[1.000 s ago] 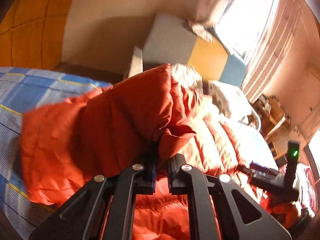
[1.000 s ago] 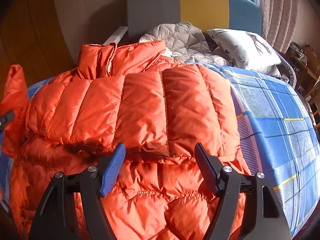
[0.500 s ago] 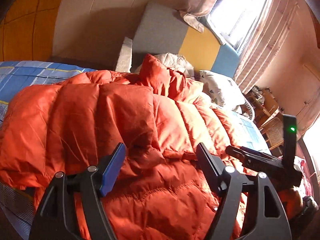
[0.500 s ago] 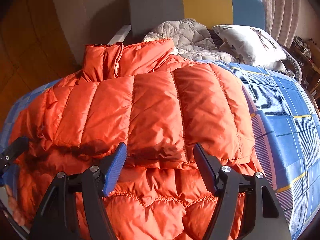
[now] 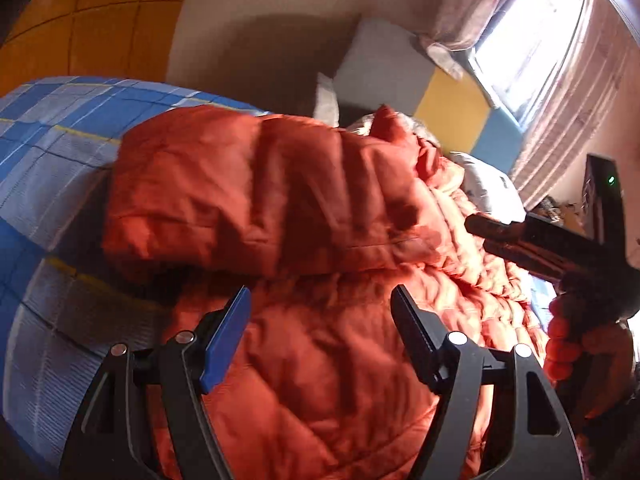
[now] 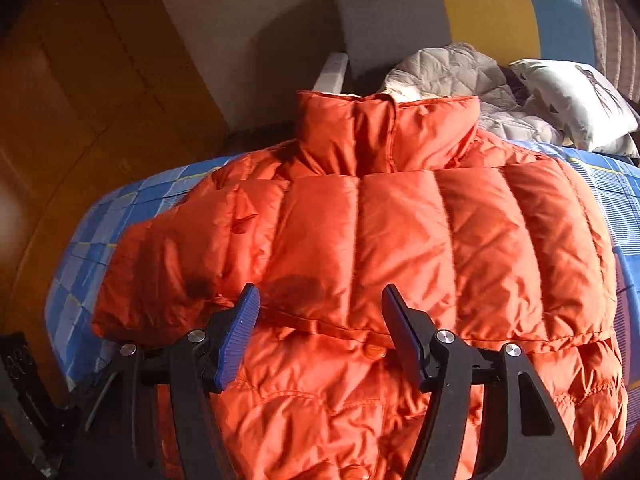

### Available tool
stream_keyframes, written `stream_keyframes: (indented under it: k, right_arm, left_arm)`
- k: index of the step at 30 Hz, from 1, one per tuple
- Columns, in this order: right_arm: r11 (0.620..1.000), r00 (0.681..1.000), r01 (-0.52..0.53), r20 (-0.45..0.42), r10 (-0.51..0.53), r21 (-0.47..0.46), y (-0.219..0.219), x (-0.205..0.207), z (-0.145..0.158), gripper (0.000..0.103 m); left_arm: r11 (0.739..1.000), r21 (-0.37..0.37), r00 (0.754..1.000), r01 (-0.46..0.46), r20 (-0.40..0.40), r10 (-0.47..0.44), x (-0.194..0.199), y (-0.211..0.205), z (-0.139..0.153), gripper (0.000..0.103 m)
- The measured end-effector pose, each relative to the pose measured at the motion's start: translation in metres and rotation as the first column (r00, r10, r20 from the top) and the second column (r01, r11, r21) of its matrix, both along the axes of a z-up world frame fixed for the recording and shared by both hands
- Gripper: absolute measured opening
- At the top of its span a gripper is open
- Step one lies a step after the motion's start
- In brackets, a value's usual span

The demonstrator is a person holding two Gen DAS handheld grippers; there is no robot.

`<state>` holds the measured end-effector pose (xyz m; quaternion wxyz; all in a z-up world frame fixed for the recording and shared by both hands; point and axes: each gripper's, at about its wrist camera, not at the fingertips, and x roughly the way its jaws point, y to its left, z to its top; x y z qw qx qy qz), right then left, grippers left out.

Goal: Fold large clothes

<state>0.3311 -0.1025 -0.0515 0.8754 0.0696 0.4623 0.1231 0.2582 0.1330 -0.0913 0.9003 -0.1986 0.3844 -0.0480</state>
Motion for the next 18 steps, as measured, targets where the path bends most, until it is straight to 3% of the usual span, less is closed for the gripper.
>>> stream_keyframes:
  k: [8,10,12,15,18]
  right_arm:
    - [0.997,0.995,-0.071,-0.061,0.073,0.041,0.048,0.017,-0.013,0.064]
    - [0.994,0.992,-0.083,-0.09,0.089,0.071,0.056,0.021,-0.02,0.046]
    - [0.993,0.989,-0.093,-0.111,0.1,0.07,0.061,0.025,-0.026,0.018]
    - [0.992,0.99,-0.109,-0.081,0.114,0.063,0.063,0.022,-0.021,0.005]
    - [0.994,0.995,-0.097,-0.03,0.098,0.044,0.054,0.017,-0.008,0.004]
  left_arm:
    - [0.994,0.11,0.999,-0.018,-0.033,0.021,0.004,0.001,-0.004,0.071]
    - [0.992,0.125,0.999,-0.011,-0.032,0.015,0.006,-0.002,-0.004,0.071]
    - [0.993,0.121,0.999,-0.011,-0.032,0.015,0.006,-0.001,-0.004,0.071]
    - [0.993,0.118,1.0,-0.014,-0.027,0.017,0.007,-0.001,-0.003,0.071]
    - [0.995,0.104,1.0,-0.01,-0.017,0.012,0.009,-0.003,-0.002,0.071]
